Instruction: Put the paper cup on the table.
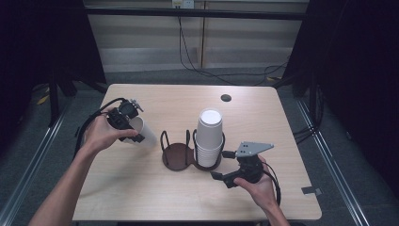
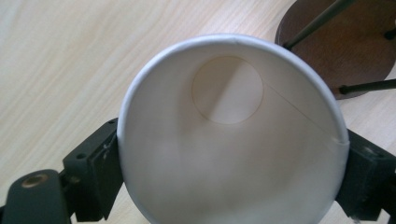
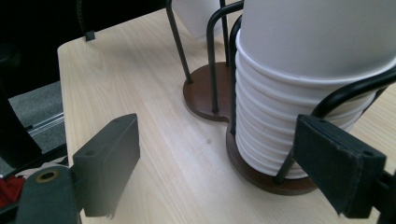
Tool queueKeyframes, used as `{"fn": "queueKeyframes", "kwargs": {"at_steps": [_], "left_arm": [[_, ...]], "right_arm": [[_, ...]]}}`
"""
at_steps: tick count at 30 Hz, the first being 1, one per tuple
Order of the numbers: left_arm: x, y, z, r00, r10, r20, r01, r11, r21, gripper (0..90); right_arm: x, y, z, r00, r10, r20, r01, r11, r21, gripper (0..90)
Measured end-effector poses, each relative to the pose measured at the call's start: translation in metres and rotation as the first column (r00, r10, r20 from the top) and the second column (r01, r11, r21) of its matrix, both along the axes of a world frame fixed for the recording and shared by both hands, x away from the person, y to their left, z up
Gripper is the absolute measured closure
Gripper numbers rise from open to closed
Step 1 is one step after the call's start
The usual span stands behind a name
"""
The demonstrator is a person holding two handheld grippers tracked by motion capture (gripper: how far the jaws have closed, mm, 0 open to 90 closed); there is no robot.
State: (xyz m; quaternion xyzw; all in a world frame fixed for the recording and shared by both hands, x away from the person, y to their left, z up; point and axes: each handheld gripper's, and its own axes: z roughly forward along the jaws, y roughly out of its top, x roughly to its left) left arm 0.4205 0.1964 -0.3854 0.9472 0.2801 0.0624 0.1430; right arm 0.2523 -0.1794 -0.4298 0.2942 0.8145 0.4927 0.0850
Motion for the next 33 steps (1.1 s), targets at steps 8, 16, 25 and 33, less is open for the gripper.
{"fn": "queueKeyframes", "kwargs": {"at_steps": [8, 16, 25, 33], "left_arm": [[0.003, -0.011, -0.010, 0.9993, 0.036, -0.007, -0.036, 0.9992, 0.018, 10.1], [0.005, -0.017, -0.013, 0.9995, 0.029, 0.012, -0.029, 0.9995, 0.009, 7.2], [0.005, -0.028, -0.025, 0.9998, 0.017, 0.003, -0.017, 0.9998, 0.014, 5.8], [0.005, -0.028, -0.034, 1.0000, 0.004, -0.006, -0.004, 1.0000, 0.004, 7.3]], "right_arm": [[0.001, 0.000, -0.001, 1.0000, -0.002, -0.004, 0.002, 1.000, -0.004, 15.5], [0.001, 0.001, -0.002, 1.0000, -0.002, -0.009, 0.002, 1.000, -0.004, 15.5], [0.002, 0.001, -0.003, 1.0000, -0.004, -0.008, 0.004, 1.000, -0.009, 15.4], [0.002, 0.002, -0.004, 0.9999, -0.005, -0.010, 0.005, 1.000, -0.016, 15.3]]}}
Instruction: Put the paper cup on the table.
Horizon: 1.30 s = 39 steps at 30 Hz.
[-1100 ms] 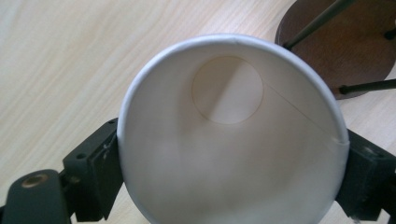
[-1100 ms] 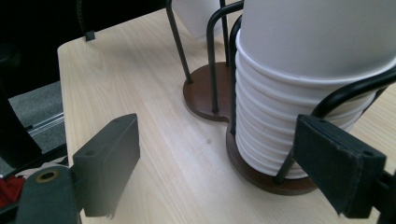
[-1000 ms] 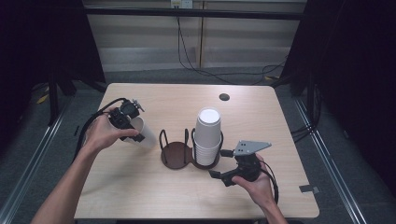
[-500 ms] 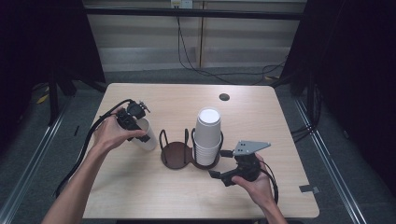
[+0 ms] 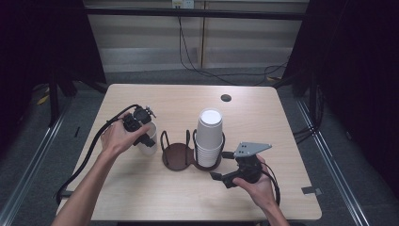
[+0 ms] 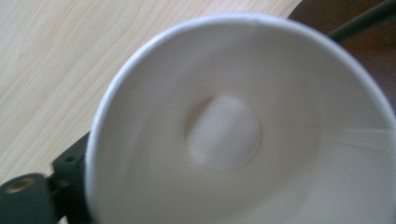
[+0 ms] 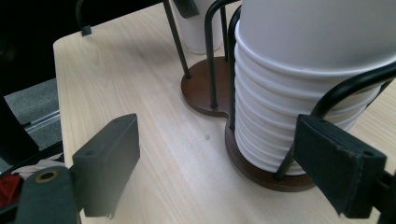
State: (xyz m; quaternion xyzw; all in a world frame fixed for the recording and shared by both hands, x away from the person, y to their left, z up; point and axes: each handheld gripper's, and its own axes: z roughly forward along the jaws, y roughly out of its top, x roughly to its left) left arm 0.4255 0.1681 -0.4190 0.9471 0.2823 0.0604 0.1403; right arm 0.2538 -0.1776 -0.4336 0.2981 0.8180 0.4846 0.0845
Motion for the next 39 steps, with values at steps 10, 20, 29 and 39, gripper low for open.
{"fn": "queueKeyframes", "kwargs": {"at_steps": [10, 20, 29, 39], "left_arm": [[-0.004, 0.007, -0.008, 0.9996, -0.025, -0.014, 0.024, 0.9996, -0.014, 7.6], [-0.008, 0.015, -0.009, 0.9996, -0.022, -0.017, 0.021, 0.9995, -0.024, 7.4], [-0.013, 0.032, -0.017, 0.9993, -0.008, -0.036, 0.006, 0.9981, -0.061, 16.1], [-0.027, 0.050, -0.017, 0.9997, 0.023, -0.008, -0.024, 0.9889, -0.147, 15.9]], "right_arm": [[0.000, 0.000, -0.001, 1.0000, -0.002, -0.004, 0.002, 1.000, -0.004, 15.0], [0.001, 0.000, -0.002, 0.9999, -0.002, -0.011, 0.002, 1.000, -0.010, 15.0], [0.001, 0.000, -0.002, 0.9999, -0.003, -0.010, 0.003, 1.000, -0.009, 15.0], [0.001, 0.000, -0.001, 0.9999, -0.006, -0.009, 0.005, 1.000, -0.010, 15.0]]}}
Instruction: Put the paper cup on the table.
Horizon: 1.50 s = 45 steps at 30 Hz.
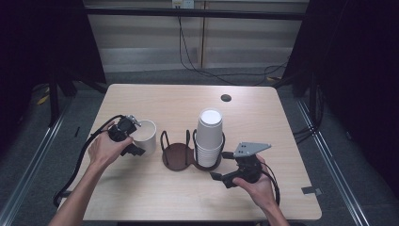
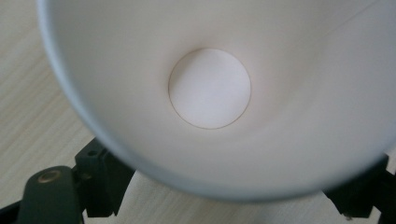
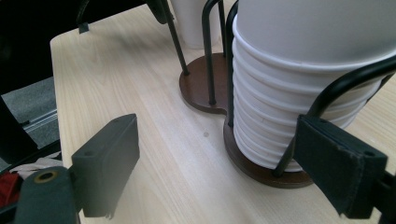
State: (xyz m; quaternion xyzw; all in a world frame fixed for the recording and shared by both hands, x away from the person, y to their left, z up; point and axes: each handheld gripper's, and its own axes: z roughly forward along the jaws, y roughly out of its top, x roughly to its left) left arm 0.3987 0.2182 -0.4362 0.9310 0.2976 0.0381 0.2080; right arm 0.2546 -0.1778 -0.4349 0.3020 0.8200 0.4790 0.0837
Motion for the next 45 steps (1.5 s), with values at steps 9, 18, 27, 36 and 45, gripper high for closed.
{"fn": "queueKeyframes", "kwargs": {"at_steps": [9, 18, 27, 36, 45], "left_arm": [[-0.013, 0.022, 0.000, 0.9984, 0.044, 0.034, -0.042, 0.9967, -0.069, 16.6], [-0.034, 0.036, 0.007, 0.9936, 0.055, 0.099, -0.035, 0.9795, -0.199, 25.6], [-0.054, 0.032, 0.002, 0.9910, 0.069, 0.115, -0.039, 0.9691, -0.244, 27.1], [-0.076, 0.030, 0.003, 0.9848, 0.104, 0.139, -0.051, 0.9376, -0.344, 27.4], [-0.101, 0.034, 0.006, 0.9696, 0.175, 0.171, -0.083, 0.8924, -0.444, 23.7]], "right_arm": [[0.000, -0.001, 0.000, 1.0000, -0.006, 0.001, 0.006, 1.000, 0.002, 15.0], [0.000, -0.002, 0.000, 1.0000, -0.009, -0.001, 0.009, 1.000, 0.001, 15.0], [-0.001, -0.005, 0.001, 0.9998, -0.021, 0.004, 0.021, 1.000, 0.007, 15.0], [-0.002, -0.005, 0.000, 0.9998, -0.021, 0.000, 0.021, 1.000, 0.010, 15.0], [-0.002, -0.006, -0.001, 0.9997, -0.024, 0.000, 0.024, 1.000, 0.011, 15.0]]}}
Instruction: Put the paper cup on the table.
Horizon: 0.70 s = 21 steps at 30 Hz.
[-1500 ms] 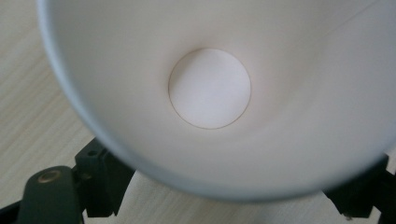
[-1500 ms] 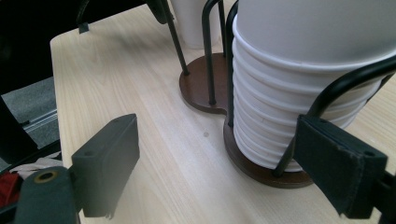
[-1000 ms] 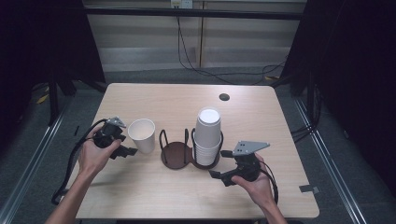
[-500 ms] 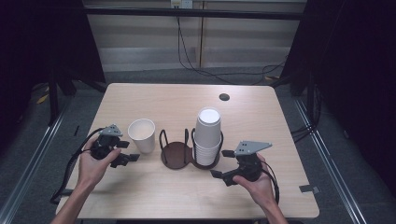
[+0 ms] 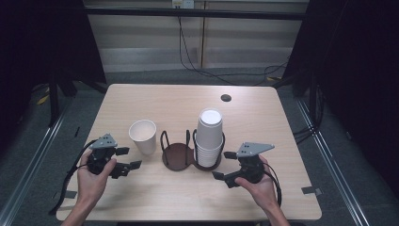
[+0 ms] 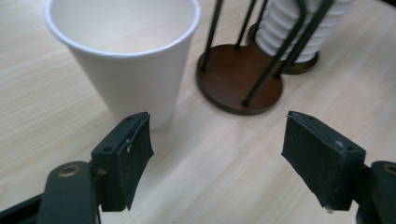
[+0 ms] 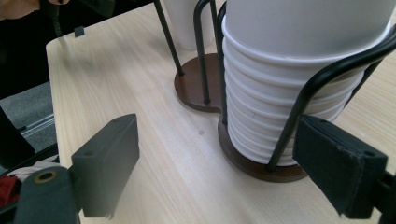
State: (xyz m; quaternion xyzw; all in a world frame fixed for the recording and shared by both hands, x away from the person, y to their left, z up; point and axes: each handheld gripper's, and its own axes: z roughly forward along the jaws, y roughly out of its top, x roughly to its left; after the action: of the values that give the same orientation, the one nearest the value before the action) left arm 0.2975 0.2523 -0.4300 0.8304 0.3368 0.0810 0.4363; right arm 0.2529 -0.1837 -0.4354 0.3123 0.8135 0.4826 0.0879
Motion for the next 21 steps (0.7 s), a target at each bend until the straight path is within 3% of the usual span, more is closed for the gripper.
{"fn": "queueKeyframes", "kwargs": {"at_steps": [5, 9, 11, 13, 18, 21], "left_arm": [[-0.016, -0.003, 0.002, 0.9987, -0.046, 0.022, 0.046, 0.9989, -0.007, 23.7], [-0.030, -0.006, -0.002, 0.9989, -0.041, 0.024, 0.042, 0.9976, -0.055, 23.7], [-0.035, -0.007, -0.004, 0.9979, -0.046, 0.046, 0.049, 0.9960, -0.075, 23.7], [-0.038, -0.010, -0.006, 0.9978, -0.046, 0.048, 0.051, 0.9931, -0.106, 23.6], [-0.043, -0.025, -0.017, 0.9953, -0.048, 0.084, 0.058, 0.9909, -0.121, 20.1], [-0.043, -0.035, -0.021, 0.9942, -0.049, 0.096, 0.064, 0.9863, -0.152, 17.3]], "right_arm": [[0.000, 0.000, -0.001, 1.0000, 0.000, -0.002, 0.000, 1.000, -0.001, 15.0], [0.000, 0.000, -0.001, 1.0000, -0.003, -0.001, 0.003, 1.000, 0.000, 15.0], [-0.001, 0.000, -0.001, 1.0000, -0.005, -0.001, 0.005, 1.000, 0.003, 15.0], [-0.001, 0.001, -0.001, 1.0000, -0.002, -0.002, 0.002, 1.000, 0.004, 15.0], [-0.002, 0.001, -0.003, 1.0000, -0.006, -0.005, 0.006, 1.000, 0.008, 15.1], [-0.003, 0.002, -0.006, 0.9999, -0.006, -0.008, 0.006, 1.000, 0.014, 15.0]]}}
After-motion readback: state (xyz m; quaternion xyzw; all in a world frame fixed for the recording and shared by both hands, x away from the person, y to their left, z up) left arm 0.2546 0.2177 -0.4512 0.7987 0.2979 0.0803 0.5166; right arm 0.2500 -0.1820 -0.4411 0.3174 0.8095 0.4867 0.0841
